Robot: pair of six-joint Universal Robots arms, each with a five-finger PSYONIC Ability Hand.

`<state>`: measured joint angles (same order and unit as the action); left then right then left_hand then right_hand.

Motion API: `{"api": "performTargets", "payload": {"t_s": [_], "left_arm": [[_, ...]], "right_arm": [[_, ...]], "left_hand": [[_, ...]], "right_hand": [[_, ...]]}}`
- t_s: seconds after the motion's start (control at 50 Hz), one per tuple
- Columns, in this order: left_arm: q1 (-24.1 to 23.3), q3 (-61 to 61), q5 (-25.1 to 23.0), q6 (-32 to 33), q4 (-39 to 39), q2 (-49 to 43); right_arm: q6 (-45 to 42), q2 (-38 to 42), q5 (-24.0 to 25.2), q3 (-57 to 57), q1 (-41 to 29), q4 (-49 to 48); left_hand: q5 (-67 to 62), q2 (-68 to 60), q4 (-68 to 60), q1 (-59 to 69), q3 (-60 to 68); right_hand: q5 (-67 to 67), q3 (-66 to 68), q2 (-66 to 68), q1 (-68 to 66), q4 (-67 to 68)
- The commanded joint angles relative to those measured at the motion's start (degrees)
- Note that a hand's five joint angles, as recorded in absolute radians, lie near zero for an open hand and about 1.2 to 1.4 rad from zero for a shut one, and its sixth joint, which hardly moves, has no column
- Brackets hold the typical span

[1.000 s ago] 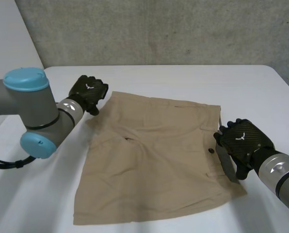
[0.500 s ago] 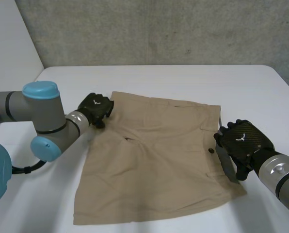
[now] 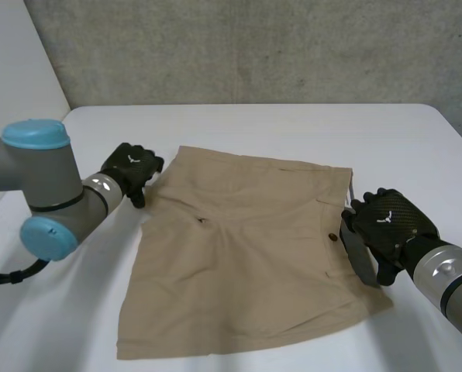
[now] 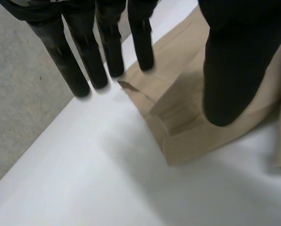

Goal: Fold the shorts.

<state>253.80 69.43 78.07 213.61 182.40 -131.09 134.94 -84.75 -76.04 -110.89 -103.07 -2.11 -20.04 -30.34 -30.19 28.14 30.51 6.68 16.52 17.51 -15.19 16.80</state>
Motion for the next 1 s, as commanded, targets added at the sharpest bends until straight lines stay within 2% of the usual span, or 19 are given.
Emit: {"api": "performTargets", "payload": {"t_s": [0.02,0.08,0.14,0.18,0.22,0.26,0.34,0.42,0.48,0.5,0.56,0.74,0.94,1.0], "left_arm": [[-1.2,9.9,-0.5,-0.6,0.1,11.4],[-1.7,13.3,-0.2,-0.9,0.0,15.2],[-2.6,17.8,-0.1,-1.0,0.0,18.1],[-3.0,20.5,-0.1,-1.0,0.0,19.9],[-3.4,24.9,-0.1,-1.5,0.0,23.4],[-3.5,27.8,-0.1,-2.4,0.0,25.4],[-3.8,34.5,0.0,-7.3,-0.1,29.3],[-5.0,40.8,0.1,-15.5,-0.9,34.1],[-5.2,43.4,0.1,-19.3,-1.8,36.2],[-5.2,44.5,0.1,-21.0,-2.5,37.6],[-5.3,47.0,-0.1,-23.7,-4.2,40.4],[-7.1,51.9,0.3,-24.7,-4.9,45.2],[-7.0,56.1,0.2,-24.7,-3.4,44.2],[-7.0,57.3,0.2,-24.7,-2.1,43.1]], "right_arm": [[0.3,-2.0,0.3,0.4,0.6,1.9],[0.4,-2.7,2.1,0.4,1.5,5.3],[0.5,-2.7,6.5,-0.1,3.3,10.5],[0.7,-2.5,11.2,-1.4,4.9,13.8],[0.7,-2.5,12.1,-1.9,5.3,14.2],[0.7,-2.5,15.1,-3.9,7.3,14.0],[0.8,-2.4,17.3,-5.9,9.6,13.4],[0.8,-1.3,17.8,-7.3,10.3,11.5],[0.8,-0.1,17.7,-7.8,10.4,9.3],[0.8,0.6,17.7,-8.0,10.6,7.7],[0.7,2.2,17.2,-8.1,10.9,5.0],[0.6,4.7,17.1,-7.7,10.6,4.1],[0.7,4.8,17.1,-7.7,10.3,4.1],[0.7,4.8,17.1,-7.9,10.3,4.0]], "left_hand": [[16.5,16.8,16.6,-14.6,-16.9],[15.5,15.8,15.6,-13.6,-15.9],[15.1,15.4,15.3,-13.2,-15.6],[14.3,14.6,14.4,-12.4,-14.7],[13.8,14.1,13.9,-11.9,-14.2],[12.6,12.9,12.7,-10.7,-13.1],[8.4,8.7,8.5,-6.5,-8.9],[4.4,4.7,4.5,-2.5,-4.8],[3.5,3.8,3.7,-1.6,-4.0],[3.3,3.6,3.5,-1.4,-3.8],[3.3,3.6,3.5,-1.4,-3.8],[3.3,3.6,3.5,-1.4,-3.8],[3.3,3.6,3.5,-1.4,-3.8],[3.5,3.8,3.7,-1.6,-4.0]], "right_hand": [[0.6,0.8,-0.2,-2.1,0.5],[1.3,1.5,0.5,-2.8,1.2],[3.5,3.6,2.7,-5.0,3.4],[6.7,6.8,5.8,-8.2,6.6],[6.7,6.9,5.9,-8.2,6.6],[8.4,8.5,7.5,-9.9,8.2],[10.7,10.9,9.9,-12.2,10.6],[17.6,17.8,16.8,-19.1,17.5],[25.7,25.8,24.8,-27.2,25.5],[32.9,33.0,32.0,-34.3,32.7],[39.5,39.6,38.7,-41.0,39.4],[36.7,36.8,35.8,-38.1,36.5],[33.6,33.8,32.8,-35.1,33.5],[37.1,37.3,36.3,-38.6,37.0]]}}
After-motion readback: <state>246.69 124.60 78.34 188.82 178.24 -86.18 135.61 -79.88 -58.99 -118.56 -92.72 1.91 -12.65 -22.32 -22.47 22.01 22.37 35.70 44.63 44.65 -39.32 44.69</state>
